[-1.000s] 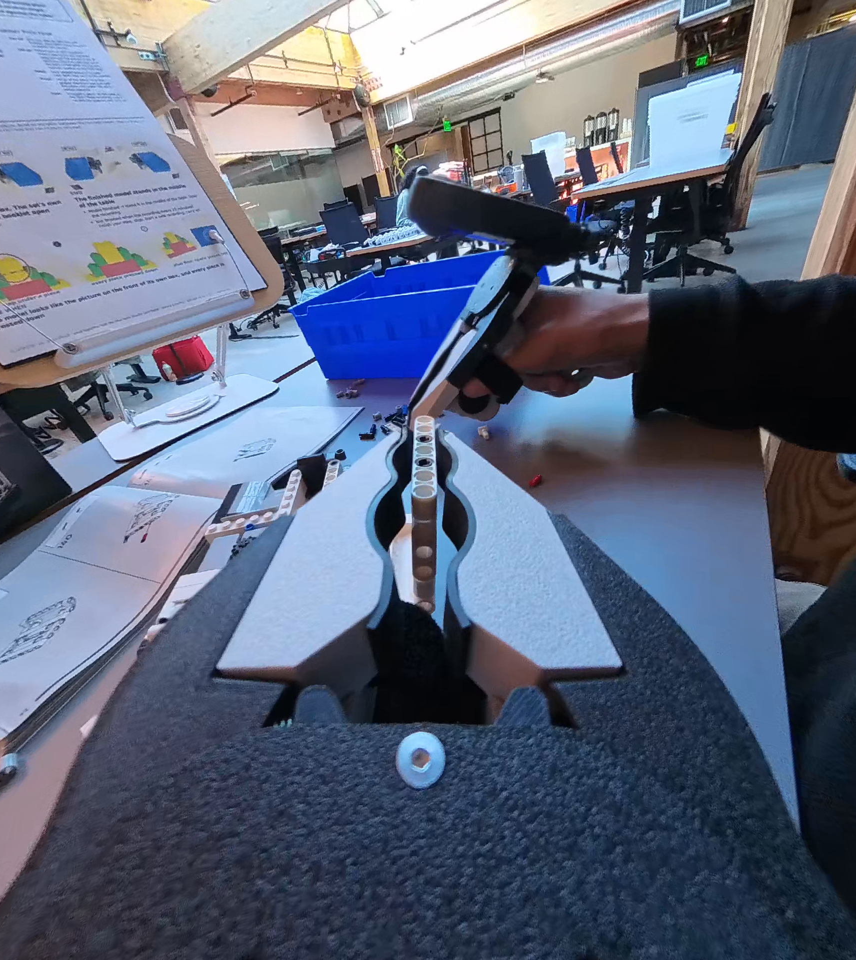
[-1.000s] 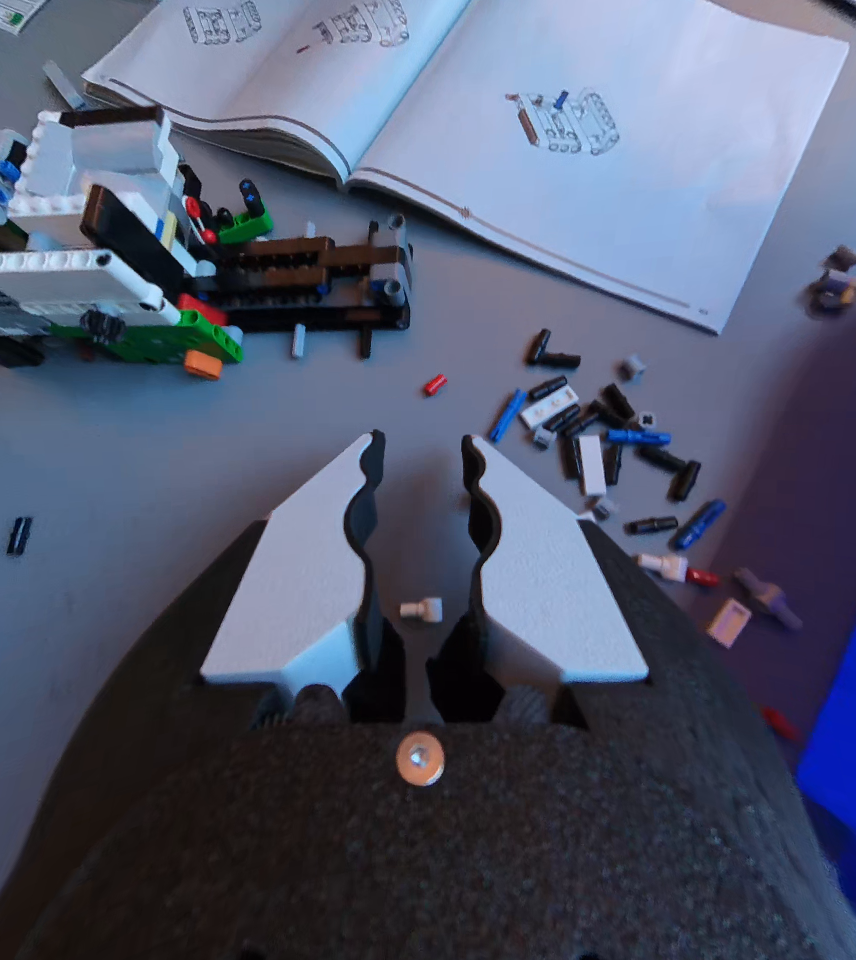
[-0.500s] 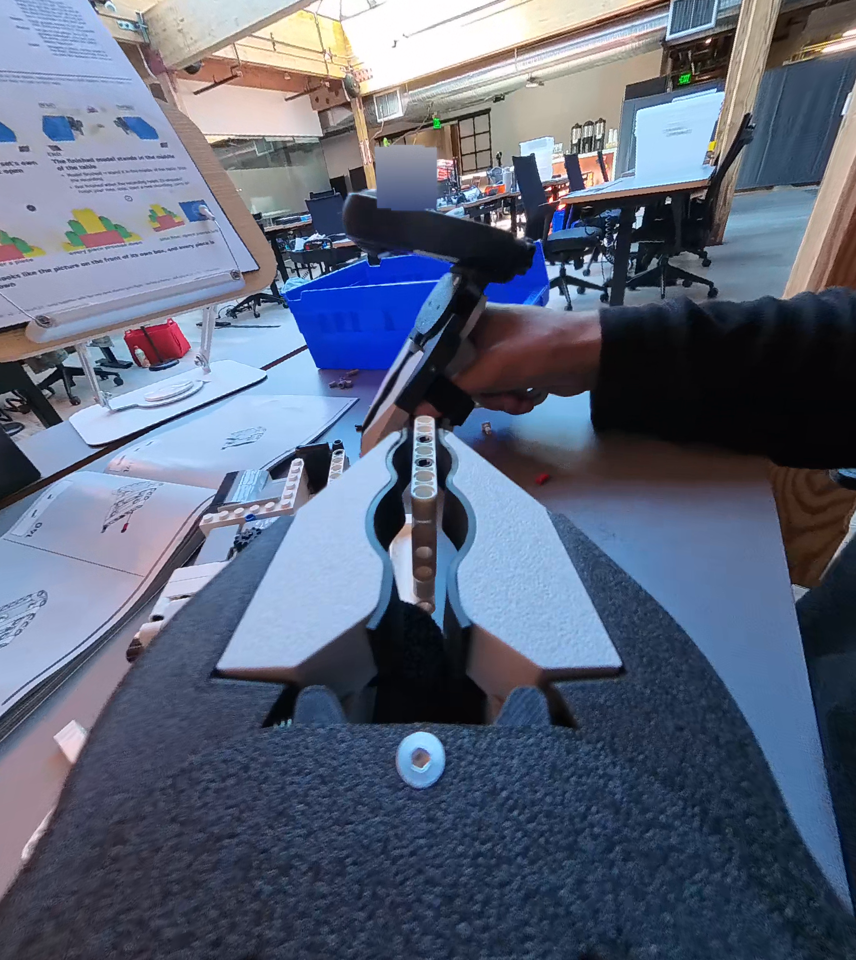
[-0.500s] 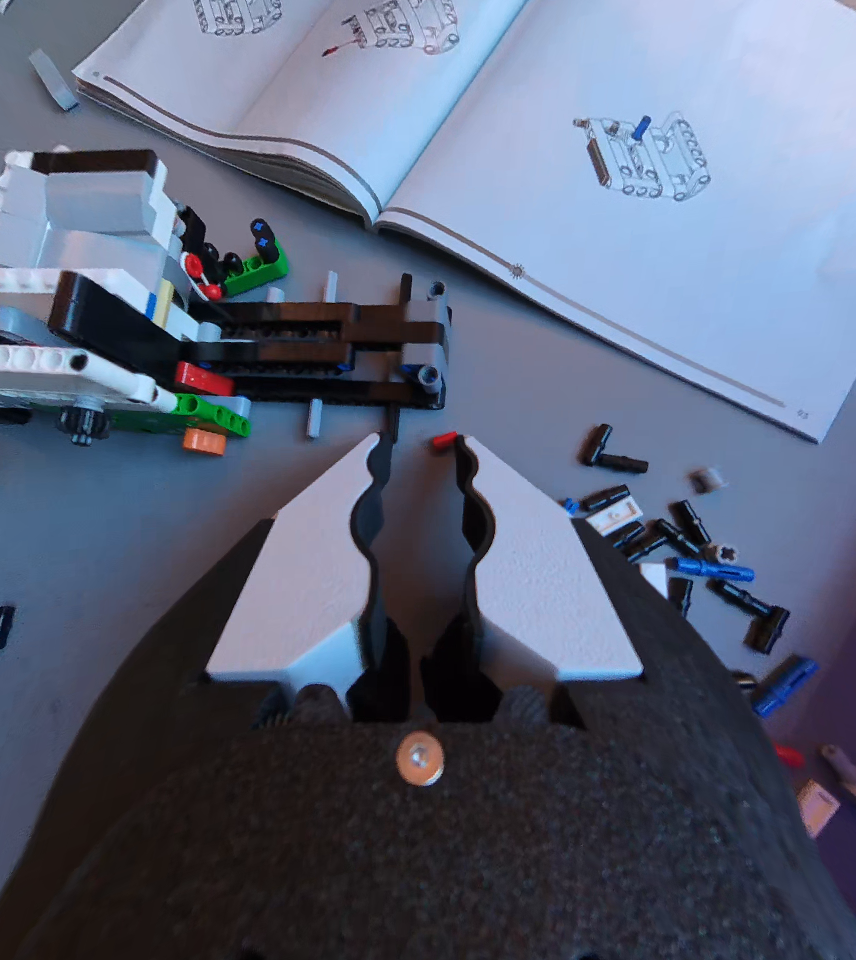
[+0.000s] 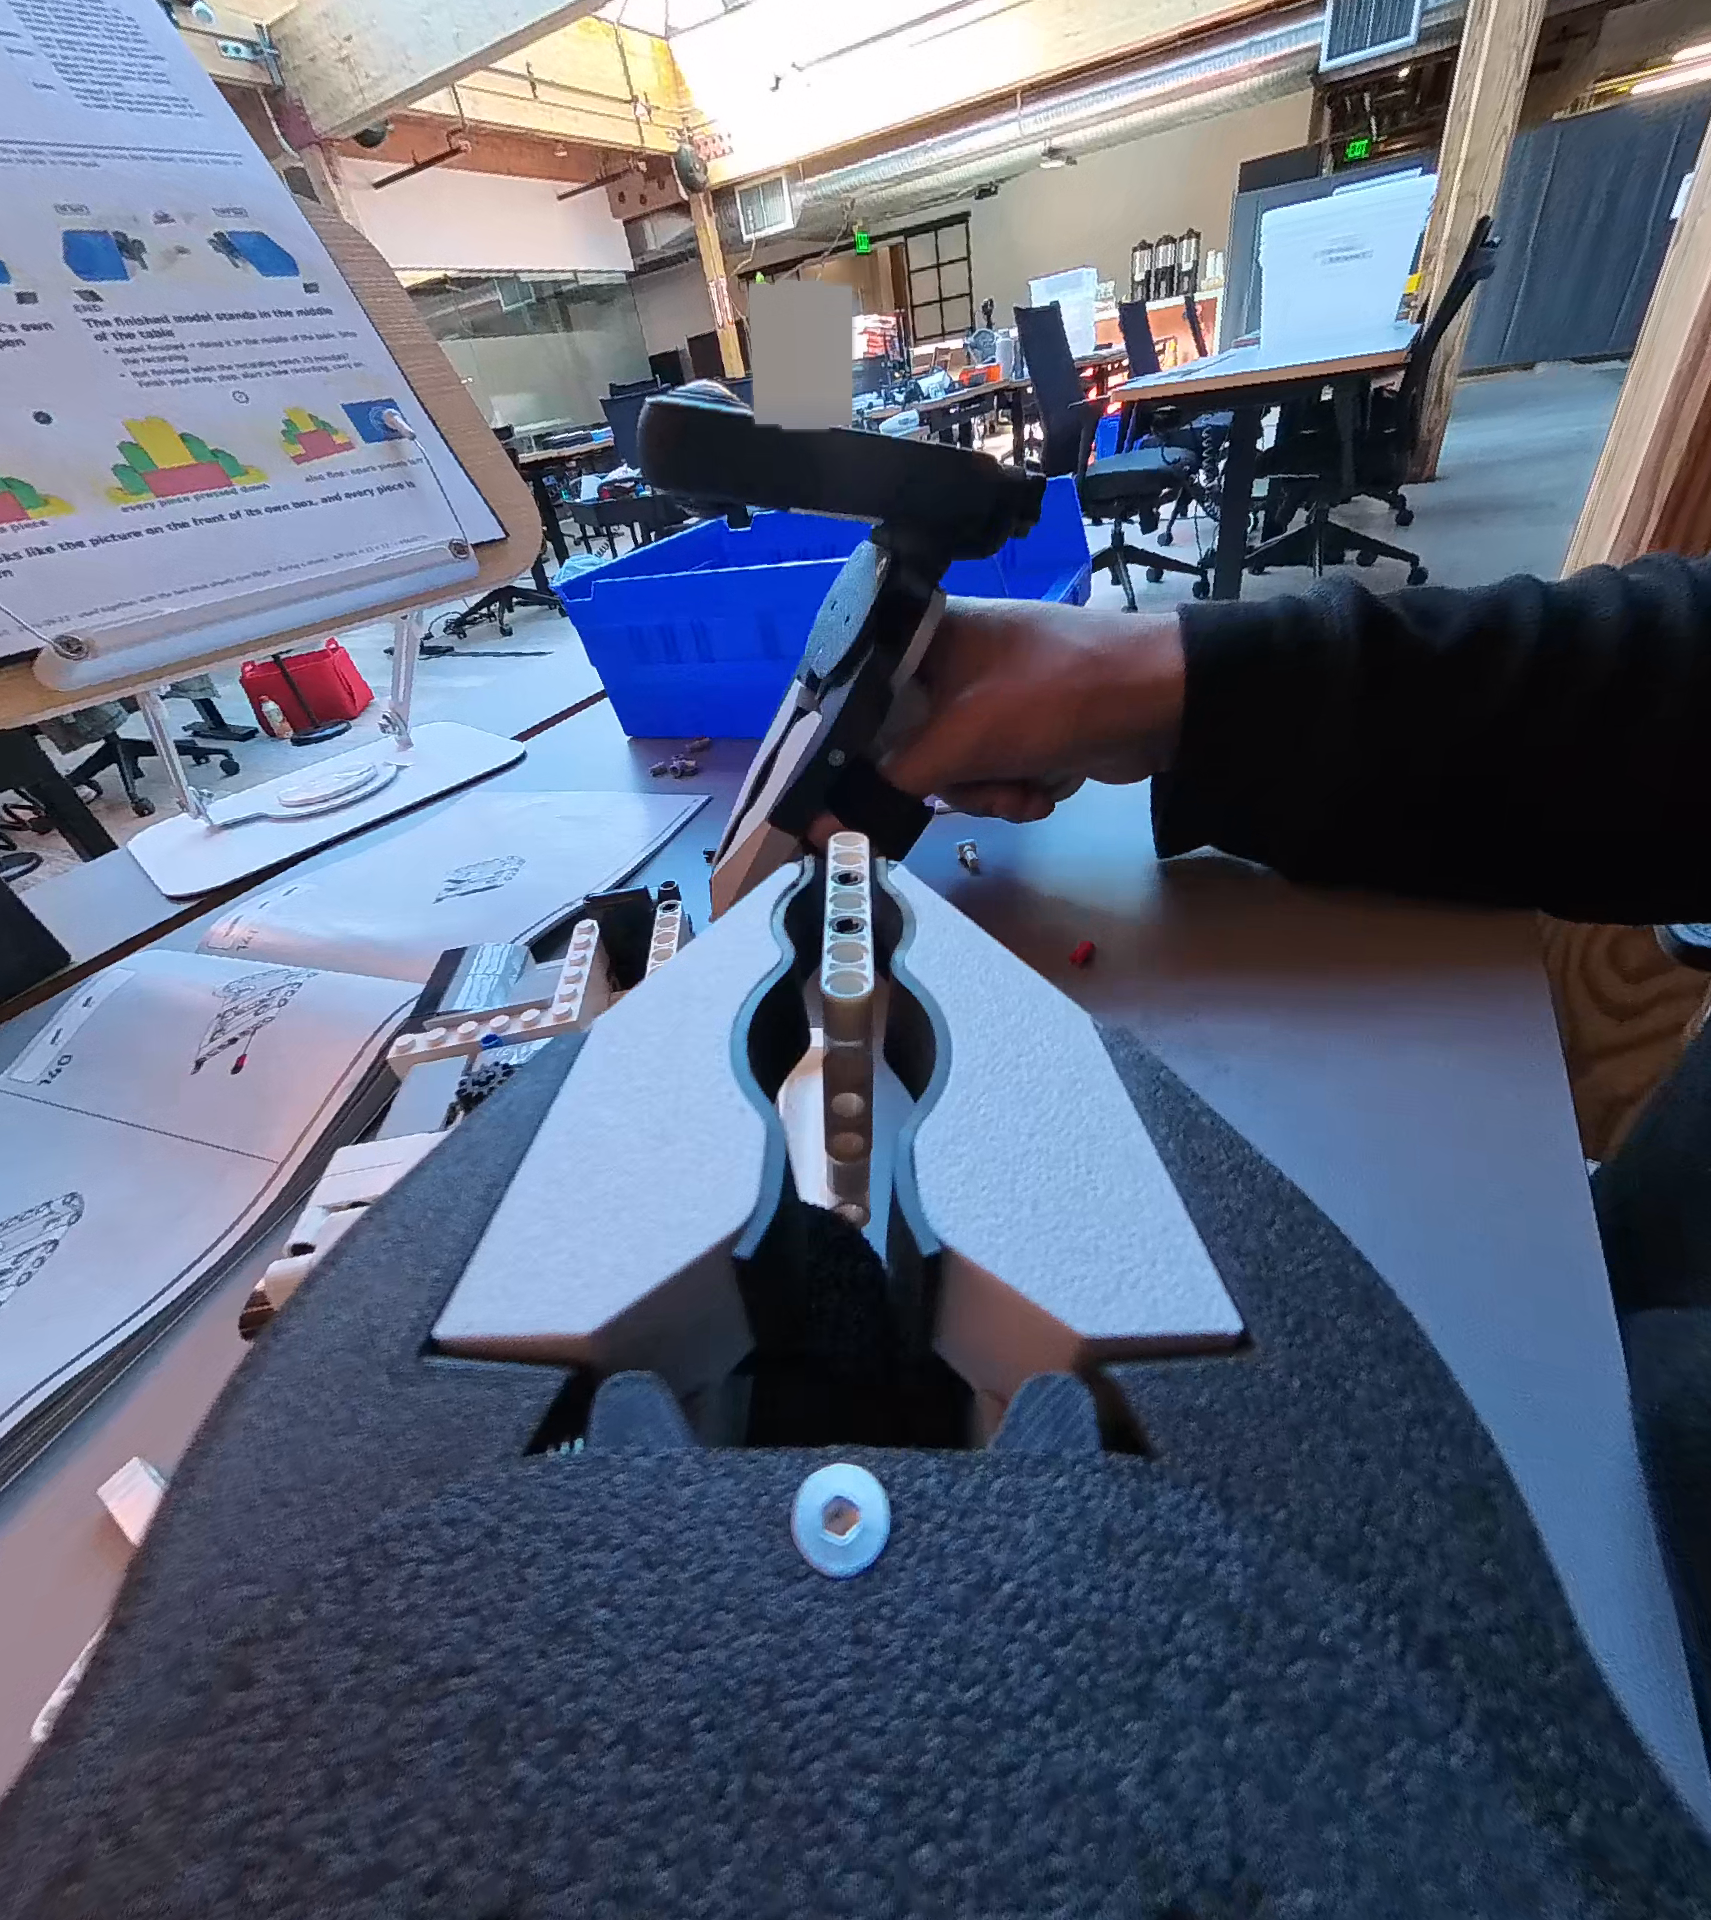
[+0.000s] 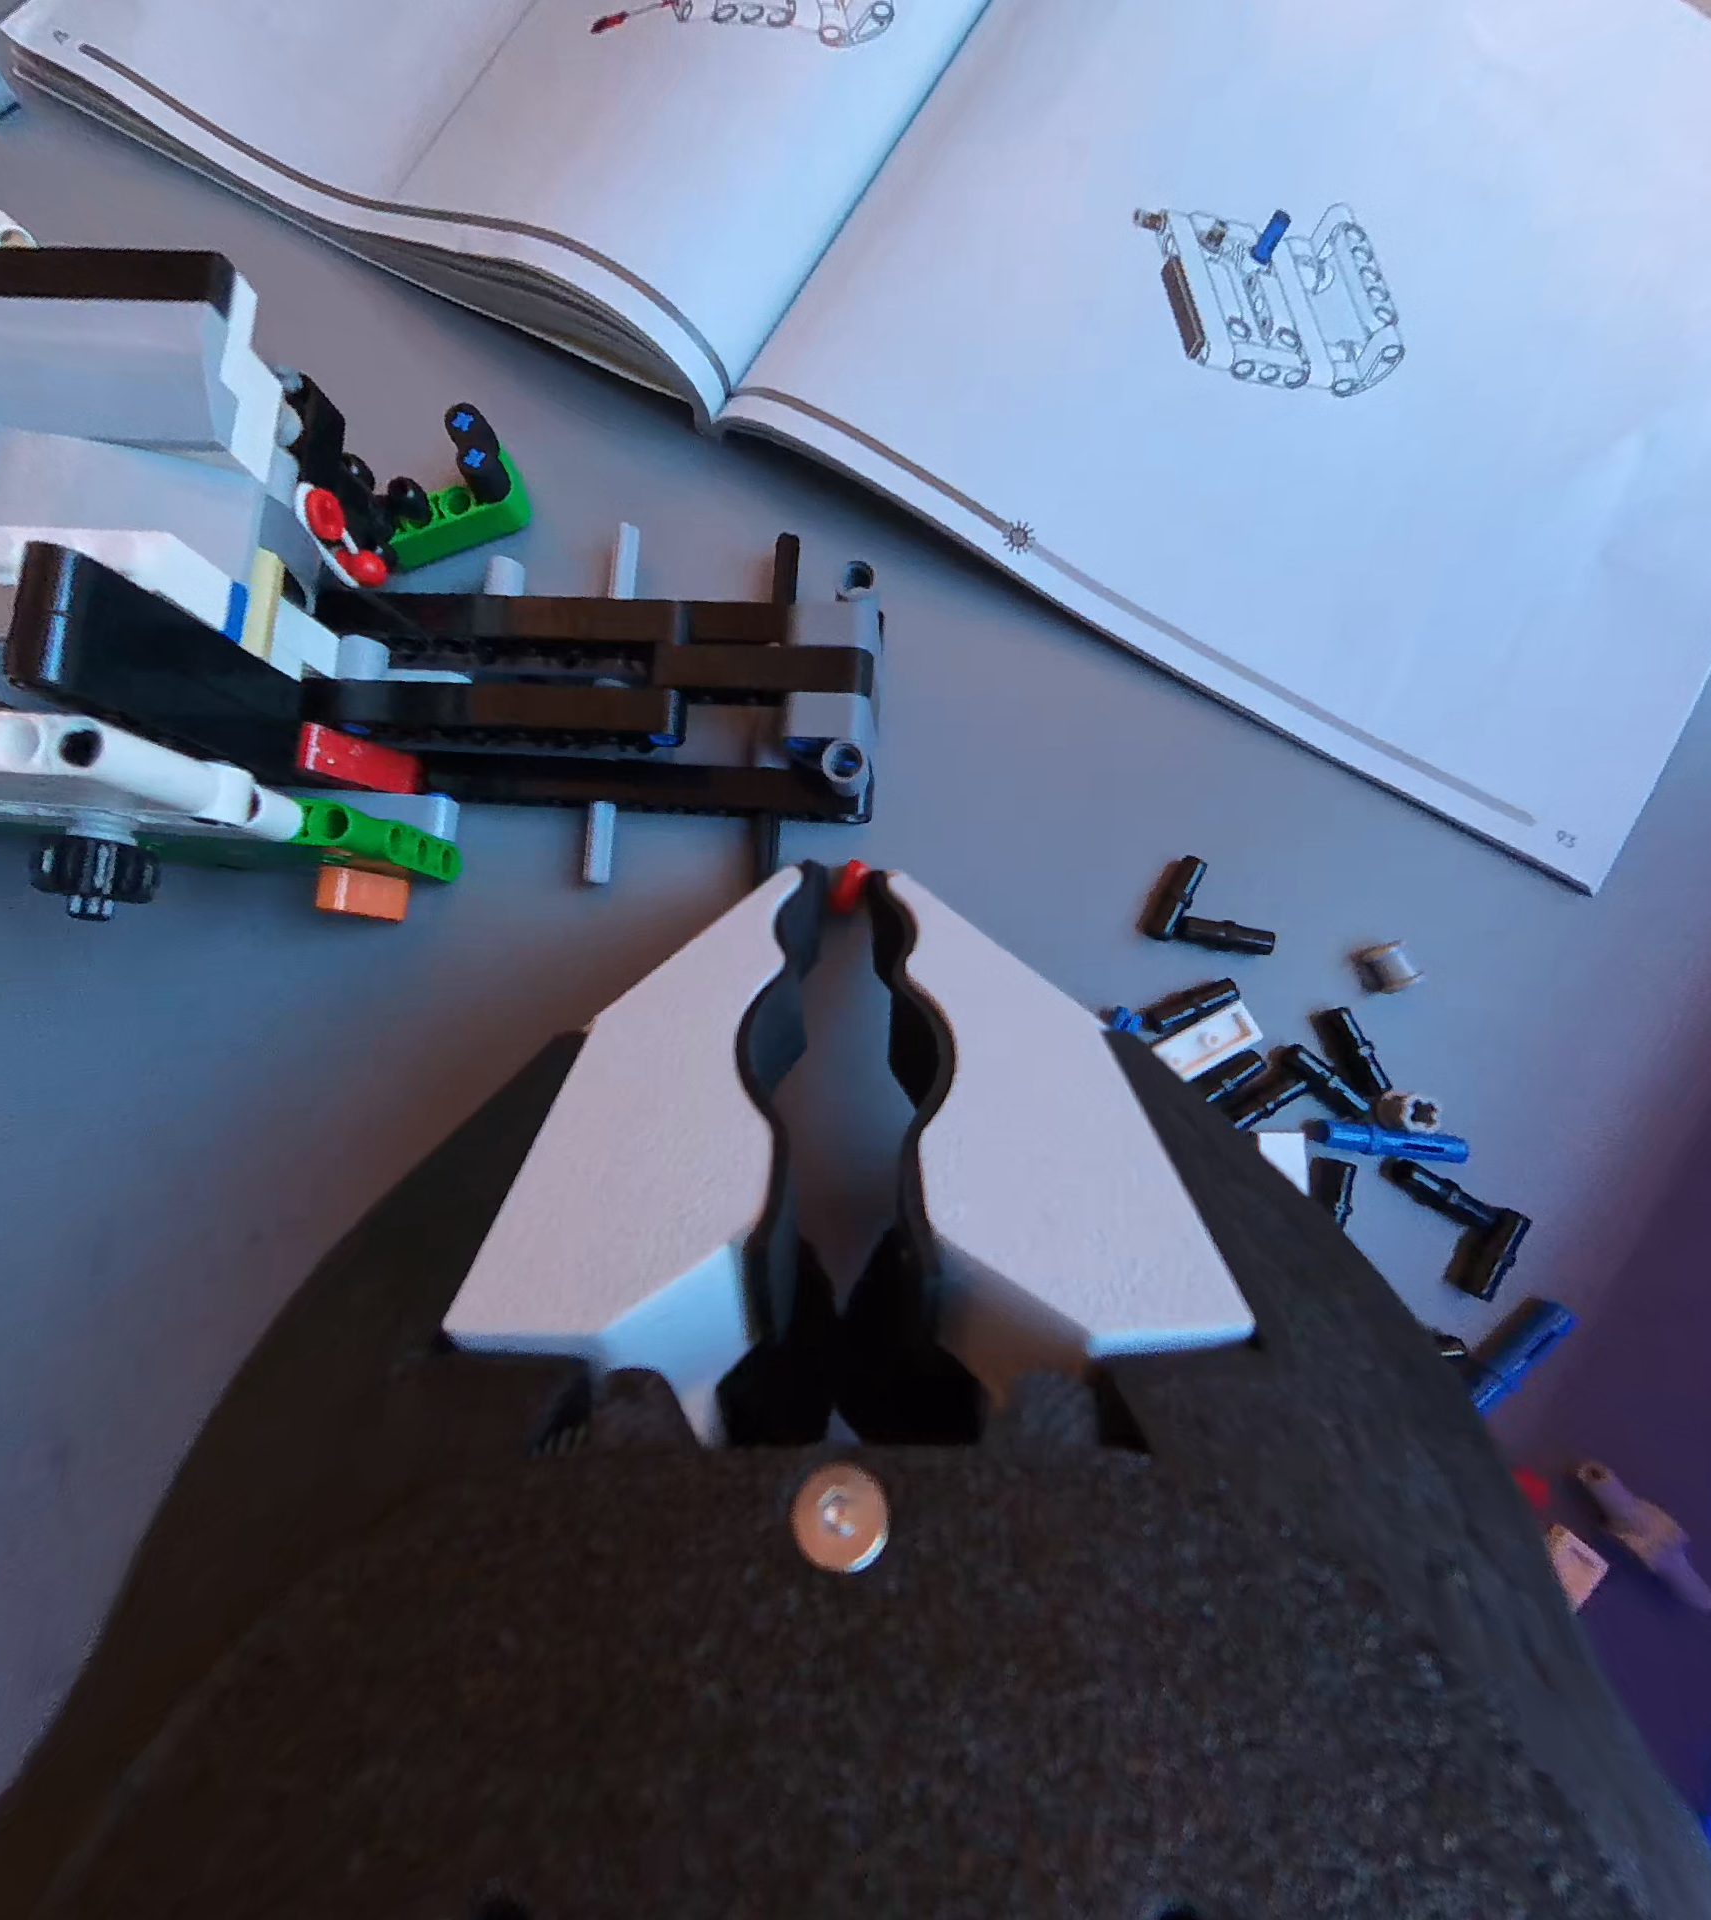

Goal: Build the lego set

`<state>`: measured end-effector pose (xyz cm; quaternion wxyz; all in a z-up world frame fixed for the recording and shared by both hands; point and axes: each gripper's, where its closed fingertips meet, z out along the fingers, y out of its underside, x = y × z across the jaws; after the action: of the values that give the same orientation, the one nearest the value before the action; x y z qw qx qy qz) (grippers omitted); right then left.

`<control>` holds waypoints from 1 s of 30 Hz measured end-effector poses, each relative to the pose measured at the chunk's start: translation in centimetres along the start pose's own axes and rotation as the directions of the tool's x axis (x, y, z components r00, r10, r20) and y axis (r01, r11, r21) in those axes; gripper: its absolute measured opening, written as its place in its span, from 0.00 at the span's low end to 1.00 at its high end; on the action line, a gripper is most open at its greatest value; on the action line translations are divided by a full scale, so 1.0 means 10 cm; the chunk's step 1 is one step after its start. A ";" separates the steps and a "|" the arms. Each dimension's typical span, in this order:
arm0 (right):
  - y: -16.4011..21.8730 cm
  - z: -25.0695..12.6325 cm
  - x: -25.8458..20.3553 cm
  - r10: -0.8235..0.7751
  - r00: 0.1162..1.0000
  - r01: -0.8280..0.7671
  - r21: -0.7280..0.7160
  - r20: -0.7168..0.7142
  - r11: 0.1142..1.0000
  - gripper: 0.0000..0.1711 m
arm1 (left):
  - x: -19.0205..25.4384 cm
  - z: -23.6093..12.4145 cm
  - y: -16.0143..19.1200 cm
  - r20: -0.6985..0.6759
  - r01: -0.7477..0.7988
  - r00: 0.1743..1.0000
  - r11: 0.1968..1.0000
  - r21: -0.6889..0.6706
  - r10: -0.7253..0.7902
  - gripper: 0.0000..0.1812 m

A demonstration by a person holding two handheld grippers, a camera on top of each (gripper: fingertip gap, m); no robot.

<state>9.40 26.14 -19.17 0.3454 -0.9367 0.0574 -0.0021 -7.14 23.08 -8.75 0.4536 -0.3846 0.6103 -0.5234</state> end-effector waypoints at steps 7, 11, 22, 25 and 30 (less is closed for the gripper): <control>0.13 -0.15 -0.16 -0.141 0.989 0.141 -0.008 0.039 0.990 0.02 | 0.02 -0.01 0.01 -0.001 -0.009 1.000 1.000 -0.007 0.009 0.03; 0.35 -0.43 -0.72 -0.388 0.897 0.390 0.037 0.210 0.920 0.02 | 0.03 -0.01 0.05 0.010 -0.051 0.999 0.998 -0.043 0.052 0.03; 0.81 -0.61 -1.29 -0.466 0.822 0.491 0.008 0.329 0.871 0.03 | 0.07 -0.05 0.18 0.042 -0.249 0.965 0.956 -0.156 0.258 0.03; 0.81 -0.63 -1.32 -0.447 0.832 0.464 0.029 0.330 0.885 0.05 | 0.09 -0.06 0.25 0.050 -0.323 0.940 0.926 -0.195 0.339 0.03; 0.84 -0.69 -1.30 -0.392 0.873 0.393 0.057 0.290 0.918 0.06 | 0.16 -0.06 0.31 0.045 -0.375 0.919 0.903 -0.212 0.392 0.03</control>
<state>-4.70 16.78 -18.92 0.3407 -0.9191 -0.1860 0.0680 -8.13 22.17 -12.00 0.5331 -0.3227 0.7029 -0.3429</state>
